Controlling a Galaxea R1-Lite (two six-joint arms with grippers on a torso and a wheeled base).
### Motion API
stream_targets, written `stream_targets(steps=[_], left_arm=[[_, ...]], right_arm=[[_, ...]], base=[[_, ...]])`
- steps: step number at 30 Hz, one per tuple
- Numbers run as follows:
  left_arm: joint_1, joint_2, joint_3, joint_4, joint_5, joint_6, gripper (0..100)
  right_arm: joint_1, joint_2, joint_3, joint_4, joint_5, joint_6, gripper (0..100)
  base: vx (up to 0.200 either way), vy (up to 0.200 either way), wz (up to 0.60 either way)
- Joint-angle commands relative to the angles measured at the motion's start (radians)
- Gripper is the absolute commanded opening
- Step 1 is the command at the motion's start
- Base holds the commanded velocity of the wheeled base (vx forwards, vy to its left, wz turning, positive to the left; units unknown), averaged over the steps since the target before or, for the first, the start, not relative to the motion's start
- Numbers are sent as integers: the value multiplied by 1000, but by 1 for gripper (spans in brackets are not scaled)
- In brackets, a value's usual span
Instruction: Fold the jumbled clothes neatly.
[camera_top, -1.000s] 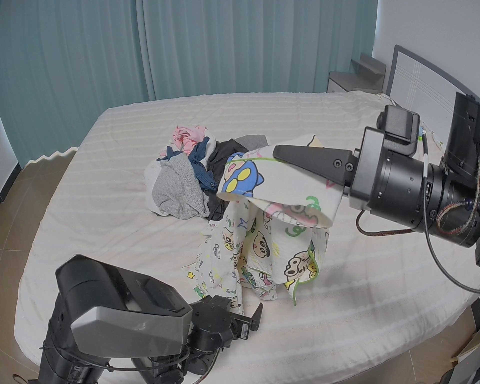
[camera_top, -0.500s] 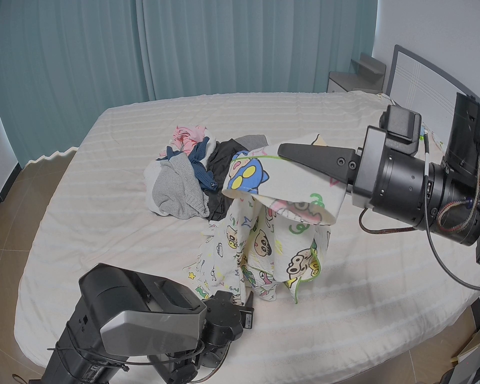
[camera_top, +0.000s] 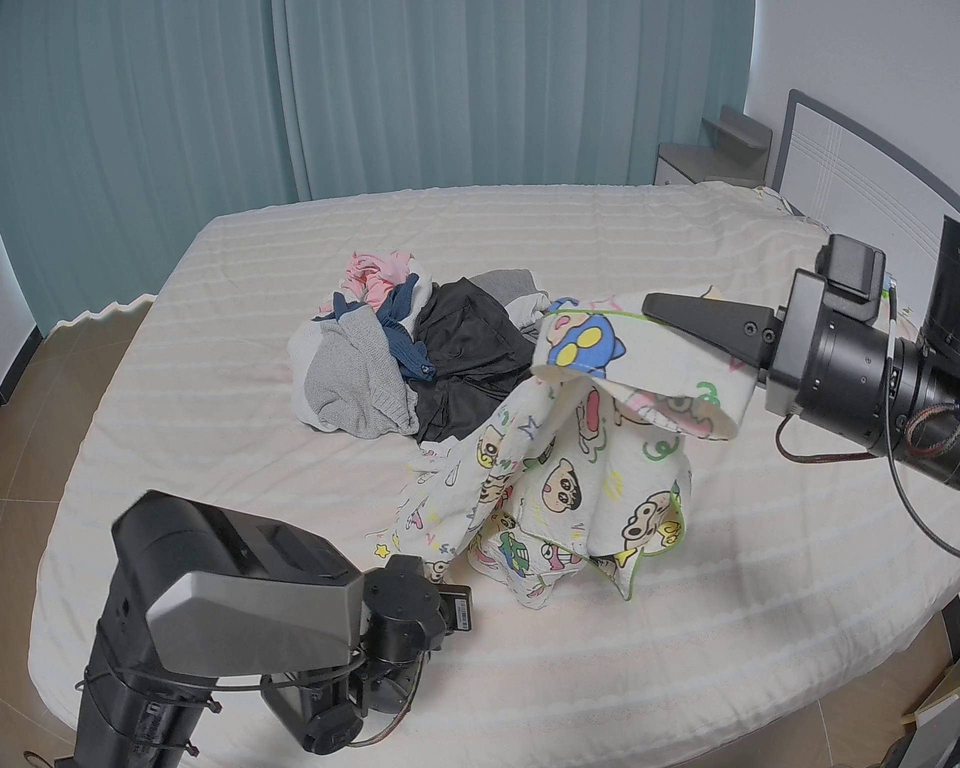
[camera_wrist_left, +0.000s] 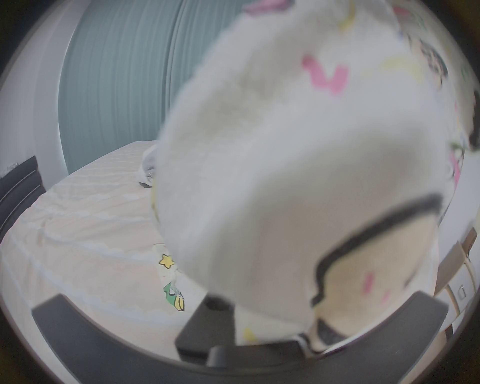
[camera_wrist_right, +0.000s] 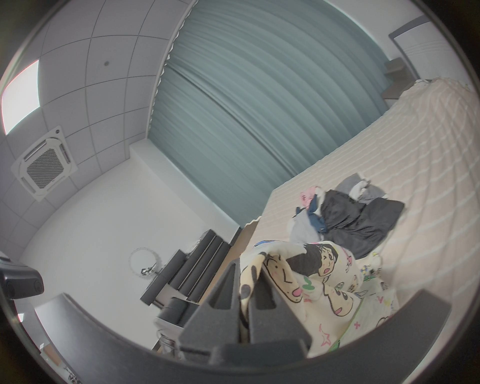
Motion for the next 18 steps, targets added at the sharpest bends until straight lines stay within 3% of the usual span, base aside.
stream_targets(steps=[1, 6, 12, 16, 18], left_arm=[[45, -172, 106, -18, -5, -32, 0], [88, -378, 175, -18, -22, -29, 0], [103, -595, 235, -18, -30, -15, 0], [154, -730, 235, -18, -45, 72, 0], [181, -790, 232, -18, -96, 121, 0]], right_arm=[[-117, -75, 91, 0, 0, 0, 0], [-189, -131, 143, -1, 3, 3, 0], [-204, -197, 185, 2, 1, 1, 0], [-203, -233, 201, -1, -14, -5, 0], [-204, -251, 192, -1, -23, -20, 0]], base=[[0, 0, 0], [0, 0, 0], [0, 0, 0], [0, 0, 0], [0, 0, 0]])
